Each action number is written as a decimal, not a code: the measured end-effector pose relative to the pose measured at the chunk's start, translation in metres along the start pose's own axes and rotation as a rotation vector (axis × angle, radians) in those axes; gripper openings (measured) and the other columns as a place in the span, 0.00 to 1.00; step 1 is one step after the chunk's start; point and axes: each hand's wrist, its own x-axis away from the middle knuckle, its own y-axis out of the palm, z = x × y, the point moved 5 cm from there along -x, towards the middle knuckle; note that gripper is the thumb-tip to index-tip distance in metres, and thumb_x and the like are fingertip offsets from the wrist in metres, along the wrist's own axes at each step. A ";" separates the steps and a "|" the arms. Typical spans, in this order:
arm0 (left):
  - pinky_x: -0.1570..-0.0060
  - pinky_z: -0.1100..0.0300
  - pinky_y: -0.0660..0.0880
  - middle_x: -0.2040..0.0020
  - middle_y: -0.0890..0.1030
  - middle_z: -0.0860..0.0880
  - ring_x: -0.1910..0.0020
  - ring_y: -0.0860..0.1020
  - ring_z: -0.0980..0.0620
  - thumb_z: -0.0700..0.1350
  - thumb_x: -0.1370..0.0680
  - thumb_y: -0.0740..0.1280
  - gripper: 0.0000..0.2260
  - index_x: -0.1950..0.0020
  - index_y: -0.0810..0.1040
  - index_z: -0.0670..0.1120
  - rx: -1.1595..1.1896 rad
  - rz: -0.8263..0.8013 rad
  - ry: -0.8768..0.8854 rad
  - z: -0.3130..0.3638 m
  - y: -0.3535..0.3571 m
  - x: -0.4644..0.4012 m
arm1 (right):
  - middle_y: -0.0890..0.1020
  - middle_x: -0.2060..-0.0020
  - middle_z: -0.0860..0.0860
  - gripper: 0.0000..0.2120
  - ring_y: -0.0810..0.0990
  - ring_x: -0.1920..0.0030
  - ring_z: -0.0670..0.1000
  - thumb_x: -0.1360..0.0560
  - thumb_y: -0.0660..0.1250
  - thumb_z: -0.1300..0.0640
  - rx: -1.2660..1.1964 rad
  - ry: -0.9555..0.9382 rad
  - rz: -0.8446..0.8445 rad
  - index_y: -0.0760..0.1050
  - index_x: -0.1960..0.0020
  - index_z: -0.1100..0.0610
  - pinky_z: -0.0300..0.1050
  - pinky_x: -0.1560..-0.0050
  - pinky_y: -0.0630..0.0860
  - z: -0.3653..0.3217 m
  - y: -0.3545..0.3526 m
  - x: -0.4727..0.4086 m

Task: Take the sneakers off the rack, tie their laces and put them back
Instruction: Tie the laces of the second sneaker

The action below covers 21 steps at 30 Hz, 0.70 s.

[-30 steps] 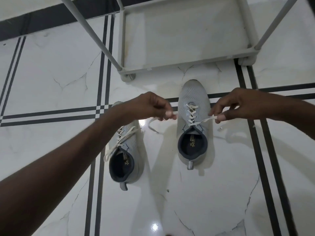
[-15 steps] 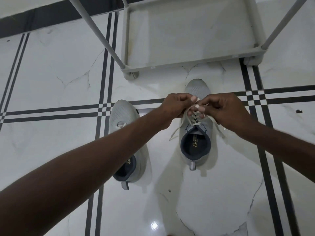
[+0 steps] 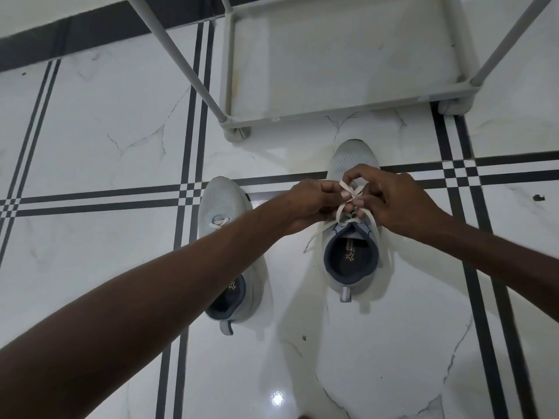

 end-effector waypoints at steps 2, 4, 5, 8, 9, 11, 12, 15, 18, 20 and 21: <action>0.52 0.61 0.76 0.58 0.81 0.44 0.59 0.80 0.53 0.38 0.19 0.65 0.05 0.48 0.80 0.40 0.011 -0.034 -0.031 -0.002 0.004 0.005 | 0.81 0.73 0.46 0.14 0.78 0.72 0.43 0.25 0.68 0.64 0.007 0.011 -0.026 0.75 0.44 0.48 0.31 0.69 0.69 0.005 0.001 -0.002; 0.58 0.64 0.75 0.60 0.80 0.46 0.64 0.78 0.55 0.40 0.20 0.66 0.05 0.50 0.80 0.40 -0.030 -0.003 -0.016 -0.002 0.005 0.006 | 0.83 0.67 0.49 0.15 0.81 0.68 0.46 0.26 0.69 0.63 -0.054 0.037 -0.088 0.72 0.44 0.47 0.40 0.66 0.74 0.009 0.006 -0.003; 0.61 0.66 0.74 0.61 0.80 0.47 0.66 0.77 0.57 0.41 0.20 0.67 0.05 0.52 0.80 0.41 -0.044 0.017 -0.002 -0.002 0.005 0.006 | 0.85 0.64 0.51 0.15 0.82 0.65 0.49 0.25 0.69 0.63 -0.122 0.063 -0.124 0.70 0.43 0.48 0.41 0.65 0.75 0.011 0.010 -0.003; 0.62 0.65 0.71 0.62 0.81 0.49 0.68 0.75 0.58 0.42 0.19 0.65 0.05 0.53 0.81 0.45 -0.068 0.011 0.022 -0.002 0.006 0.008 | 0.85 0.60 0.55 0.16 0.80 0.64 0.53 0.24 0.68 0.65 -0.354 0.204 -0.180 0.66 0.42 0.53 0.42 0.66 0.73 0.022 0.011 -0.001; 0.60 0.64 0.70 0.61 0.81 0.50 0.67 0.74 0.57 0.42 0.19 0.65 0.06 0.52 0.81 0.46 -0.087 -0.004 0.038 -0.002 0.004 0.010 | 0.84 0.60 0.55 0.16 0.79 0.63 0.52 0.24 0.68 0.65 -0.402 0.249 -0.192 0.66 0.42 0.54 0.44 0.65 0.73 0.028 0.009 -0.001; 0.60 0.63 0.71 0.60 0.81 0.47 0.65 0.75 0.56 0.42 0.19 0.65 0.06 0.51 0.81 0.43 -0.198 -0.023 0.095 0.003 0.001 0.015 | 0.84 0.58 0.59 0.14 0.80 0.60 0.52 0.24 0.68 0.65 -0.478 0.302 -0.217 0.68 0.42 0.57 0.46 0.59 0.74 0.036 0.008 -0.002; 0.60 0.63 0.71 0.60 0.81 0.44 0.65 0.75 0.54 0.43 0.20 0.66 0.07 0.51 0.81 0.40 -0.302 -0.024 0.141 0.008 0.000 0.016 | 0.85 0.56 0.61 0.13 0.81 0.57 0.52 0.24 0.68 0.65 -0.518 0.320 -0.227 0.69 0.42 0.59 0.45 0.57 0.75 0.038 0.009 -0.003; 0.64 0.58 0.73 0.63 0.83 0.43 0.66 0.79 0.47 0.45 0.26 0.74 0.08 0.56 0.84 0.40 -0.842 0.086 0.336 0.026 0.003 0.018 | 0.84 0.55 0.65 0.10 0.81 0.56 0.55 0.25 0.68 0.65 -0.590 0.348 -0.237 0.72 0.44 0.63 0.48 0.55 0.75 0.042 0.013 -0.005; 0.69 0.60 0.69 0.67 0.82 0.49 0.68 0.77 0.49 0.43 0.29 0.74 0.04 0.61 0.83 0.44 -1.129 0.284 0.555 0.033 0.015 0.027 | 0.84 0.60 0.61 0.08 0.82 0.60 0.53 0.23 0.67 0.64 -0.628 0.378 -0.265 0.76 0.45 0.63 0.43 0.59 0.77 0.043 0.012 -0.006; 0.70 0.64 0.62 0.67 0.80 0.50 0.69 0.73 0.51 0.44 0.28 0.73 0.05 0.62 0.80 0.44 -1.198 0.382 0.651 0.030 0.027 0.033 | 0.84 0.59 0.60 0.08 0.83 0.60 0.51 0.21 0.63 0.63 -0.616 0.382 -0.325 0.79 0.44 0.61 0.39 0.60 0.79 0.040 0.010 -0.007; 0.70 0.63 0.61 0.66 0.80 0.49 0.68 0.73 0.50 0.44 0.28 0.72 0.05 0.61 0.80 0.44 -1.212 0.430 0.669 0.029 0.033 0.033 | 0.85 0.58 0.59 0.09 0.84 0.59 0.50 0.20 0.62 0.63 -0.606 0.382 -0.361 0.80 0.44 0.60 0.37 0.60 0.79 0.038 0.010 -0.007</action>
